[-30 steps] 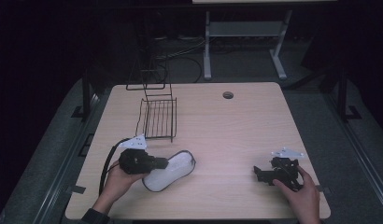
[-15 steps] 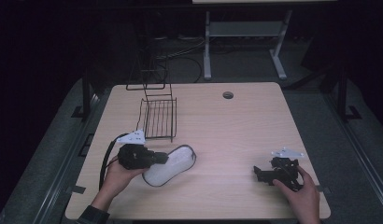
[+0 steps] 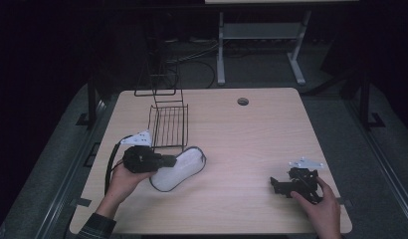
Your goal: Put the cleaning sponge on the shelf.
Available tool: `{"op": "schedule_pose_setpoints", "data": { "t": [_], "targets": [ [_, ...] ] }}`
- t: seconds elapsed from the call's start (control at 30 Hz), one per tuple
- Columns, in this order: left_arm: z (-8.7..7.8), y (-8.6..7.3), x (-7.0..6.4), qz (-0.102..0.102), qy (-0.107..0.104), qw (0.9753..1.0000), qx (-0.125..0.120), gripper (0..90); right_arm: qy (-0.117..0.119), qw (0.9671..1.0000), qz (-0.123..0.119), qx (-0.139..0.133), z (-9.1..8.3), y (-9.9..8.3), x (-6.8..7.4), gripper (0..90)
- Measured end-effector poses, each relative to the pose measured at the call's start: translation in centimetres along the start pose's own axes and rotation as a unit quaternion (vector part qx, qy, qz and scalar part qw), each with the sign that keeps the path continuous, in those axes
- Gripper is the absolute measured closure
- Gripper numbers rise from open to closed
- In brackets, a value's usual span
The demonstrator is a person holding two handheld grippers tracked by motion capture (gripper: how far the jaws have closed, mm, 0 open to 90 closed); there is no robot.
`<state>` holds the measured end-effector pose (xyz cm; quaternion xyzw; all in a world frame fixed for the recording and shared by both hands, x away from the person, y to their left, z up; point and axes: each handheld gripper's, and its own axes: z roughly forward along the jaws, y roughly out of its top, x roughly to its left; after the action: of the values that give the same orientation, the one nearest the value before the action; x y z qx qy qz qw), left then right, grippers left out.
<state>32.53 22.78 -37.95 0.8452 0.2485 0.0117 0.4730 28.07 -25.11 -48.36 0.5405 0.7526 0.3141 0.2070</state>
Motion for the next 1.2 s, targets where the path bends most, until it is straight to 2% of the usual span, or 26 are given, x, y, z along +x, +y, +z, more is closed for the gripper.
{"op": "schedule_pose_setpoints", "data": {
  "t": [0.6,1.2],
  "targets": [
    [-1.0,1.0,2.6,-0.014,0.019,0.9996,-0.016,82.1,0.0,1.0,0.0,0.0,0.0,0.0,0.0,0.0],
    [-2.5,1.8,5.4,-0.031,0.042,0.998,-0.035,82.1,0.001,1.0,0.0,0.0,0.0,0.0,0.0,0.0]
  ]
}}
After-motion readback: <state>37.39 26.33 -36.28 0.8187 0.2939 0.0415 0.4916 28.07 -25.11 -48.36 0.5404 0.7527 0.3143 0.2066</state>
